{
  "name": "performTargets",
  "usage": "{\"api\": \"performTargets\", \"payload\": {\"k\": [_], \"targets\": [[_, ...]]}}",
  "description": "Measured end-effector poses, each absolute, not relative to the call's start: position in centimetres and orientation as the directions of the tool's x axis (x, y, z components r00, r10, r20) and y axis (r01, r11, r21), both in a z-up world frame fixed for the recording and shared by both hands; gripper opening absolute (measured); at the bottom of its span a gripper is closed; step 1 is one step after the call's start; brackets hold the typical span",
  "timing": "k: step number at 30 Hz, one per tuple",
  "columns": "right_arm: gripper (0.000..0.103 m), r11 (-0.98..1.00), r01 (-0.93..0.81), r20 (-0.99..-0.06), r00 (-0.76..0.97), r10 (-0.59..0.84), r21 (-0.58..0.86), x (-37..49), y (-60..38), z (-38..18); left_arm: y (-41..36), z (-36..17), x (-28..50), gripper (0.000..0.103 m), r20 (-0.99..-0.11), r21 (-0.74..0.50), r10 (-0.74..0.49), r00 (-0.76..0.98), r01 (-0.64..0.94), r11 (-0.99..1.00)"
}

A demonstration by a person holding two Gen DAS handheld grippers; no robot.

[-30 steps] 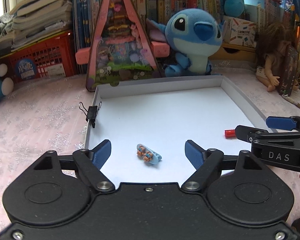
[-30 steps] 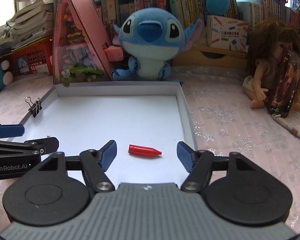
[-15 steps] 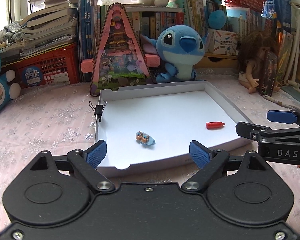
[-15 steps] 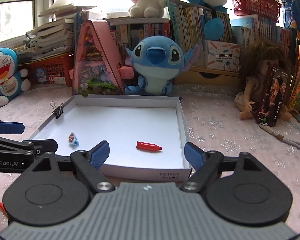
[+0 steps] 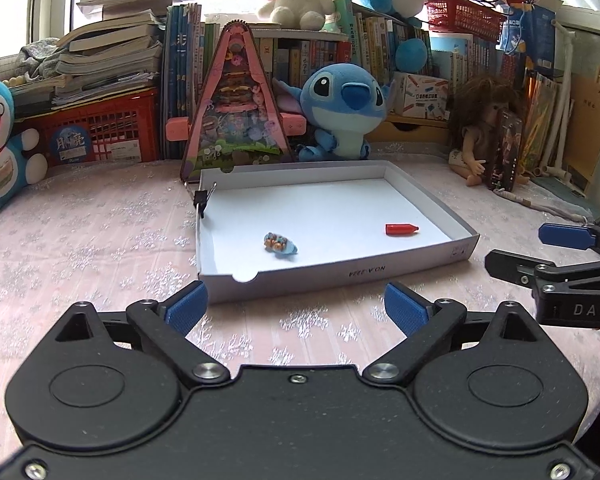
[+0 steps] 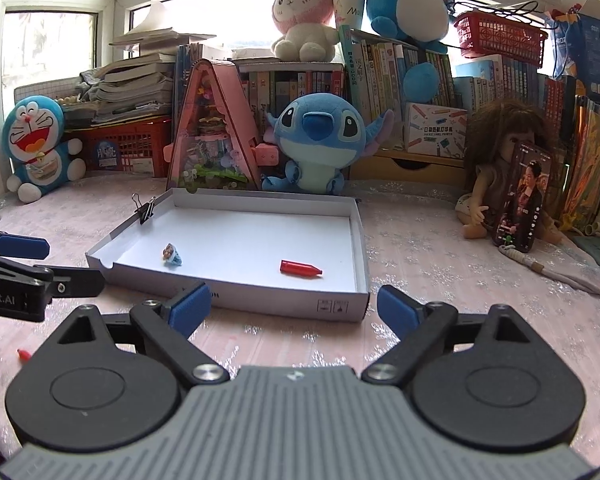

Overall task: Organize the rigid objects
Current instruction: 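Withdraw both open tools from the tray back toward the table objects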

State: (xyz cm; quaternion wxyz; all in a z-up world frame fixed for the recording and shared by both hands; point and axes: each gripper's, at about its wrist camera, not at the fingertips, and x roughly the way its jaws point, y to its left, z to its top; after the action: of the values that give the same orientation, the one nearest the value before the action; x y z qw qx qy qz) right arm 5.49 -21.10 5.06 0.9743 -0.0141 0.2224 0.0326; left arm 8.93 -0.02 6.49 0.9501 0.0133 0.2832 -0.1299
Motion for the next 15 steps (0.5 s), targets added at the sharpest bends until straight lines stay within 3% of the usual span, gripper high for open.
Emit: {"api": "performTargets", "payload": {"k": [15], "targets": [[0.097, 1.0, -0.003, -0.441, 0.898, -0.002, -0.01, 1.5, -22.6, 1.8, 2.5, 3.3, 4.3, 0.095, -0.541, 0.001, -0.156, 0.826, 0.187, 0.982]]}}
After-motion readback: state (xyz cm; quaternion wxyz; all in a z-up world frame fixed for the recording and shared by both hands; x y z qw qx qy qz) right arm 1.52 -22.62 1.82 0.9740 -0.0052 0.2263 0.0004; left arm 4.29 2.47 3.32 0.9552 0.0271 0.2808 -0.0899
